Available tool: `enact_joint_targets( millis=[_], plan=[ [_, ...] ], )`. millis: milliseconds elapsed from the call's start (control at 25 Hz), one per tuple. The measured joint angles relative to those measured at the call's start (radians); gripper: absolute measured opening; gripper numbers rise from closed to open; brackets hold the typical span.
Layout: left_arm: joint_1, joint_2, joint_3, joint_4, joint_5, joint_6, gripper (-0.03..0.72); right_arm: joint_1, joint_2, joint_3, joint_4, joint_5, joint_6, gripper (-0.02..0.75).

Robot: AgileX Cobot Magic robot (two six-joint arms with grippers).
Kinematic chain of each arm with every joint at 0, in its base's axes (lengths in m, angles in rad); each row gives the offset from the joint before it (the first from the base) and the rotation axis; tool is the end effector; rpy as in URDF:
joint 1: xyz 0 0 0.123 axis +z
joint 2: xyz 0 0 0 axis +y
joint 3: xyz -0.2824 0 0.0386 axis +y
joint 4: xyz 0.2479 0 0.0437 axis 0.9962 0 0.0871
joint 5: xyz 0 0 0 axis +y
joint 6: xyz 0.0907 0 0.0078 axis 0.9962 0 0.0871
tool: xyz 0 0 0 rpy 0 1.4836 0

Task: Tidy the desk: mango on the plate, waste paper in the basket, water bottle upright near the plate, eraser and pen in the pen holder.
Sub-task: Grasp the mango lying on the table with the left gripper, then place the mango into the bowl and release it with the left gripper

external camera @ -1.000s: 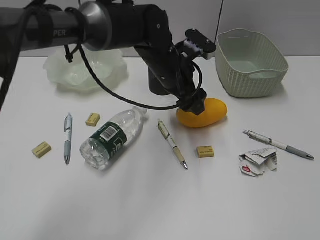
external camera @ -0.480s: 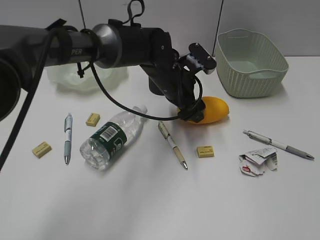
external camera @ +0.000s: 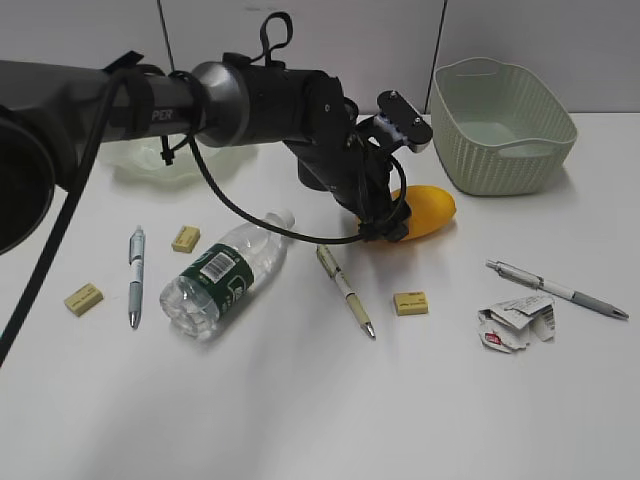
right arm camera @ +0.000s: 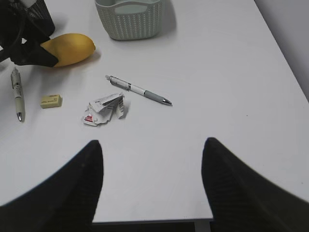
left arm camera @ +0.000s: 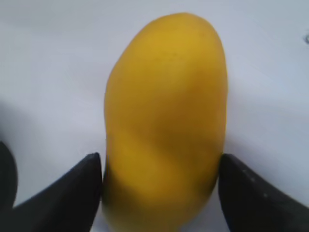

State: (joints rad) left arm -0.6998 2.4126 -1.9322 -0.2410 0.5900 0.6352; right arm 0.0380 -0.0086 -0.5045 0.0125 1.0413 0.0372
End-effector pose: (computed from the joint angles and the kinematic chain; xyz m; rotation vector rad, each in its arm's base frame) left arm 0.3956 -0.3489 0.1320 1.4135 2.1228 -0.2734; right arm -0.0060 0.0008 0.2800 -0.0013 2.0123 0.0628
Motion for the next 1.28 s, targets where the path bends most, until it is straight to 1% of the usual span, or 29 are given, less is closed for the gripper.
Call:
enact_joint_targets(
  millis=[40, 120, 680, 1040, 1160, 1280],
  plan=[
    [0.000, 0.000, 0.000, 0.000, -0.002, 0.000, 0.567, 0.000, 0.000, 0.000, 0.000, 0.000, 0.000, 0.510],
    [0.000, 0.000, 0.000, 0.000, -0.003, 0.000, 0.536, 0.000, 0.000, 0.000, 0.000, 0.000, 0.000, 0.510],
    [0.000, -0.010, -0.002, -0.010, 0.047, 0.001, 0.529, 0.000, 0.000, 0.000, 0.000, 0.000, 0.000, 0.510],
    [0.000, -0.095, -0.002, -0.015, 0.082, 0.001, 0.527, 0.000, 0.000, 0.000, 0.000, 0.000, 0.000, 0.510],
    [0.000, -0.131, -0.002, 0.007, 0.099, -0.019, 0.526, 0.000, 0.000, 0.000, 0.000, 0.000, 0.000, 0.510],
    [0.007, -0.193, -0.002, 0.070, 0.110, -0.066, 0.526, 0.000, 0.000, 0.000, 0.000, 0.000, 0.000, 0.510]
  ],
)
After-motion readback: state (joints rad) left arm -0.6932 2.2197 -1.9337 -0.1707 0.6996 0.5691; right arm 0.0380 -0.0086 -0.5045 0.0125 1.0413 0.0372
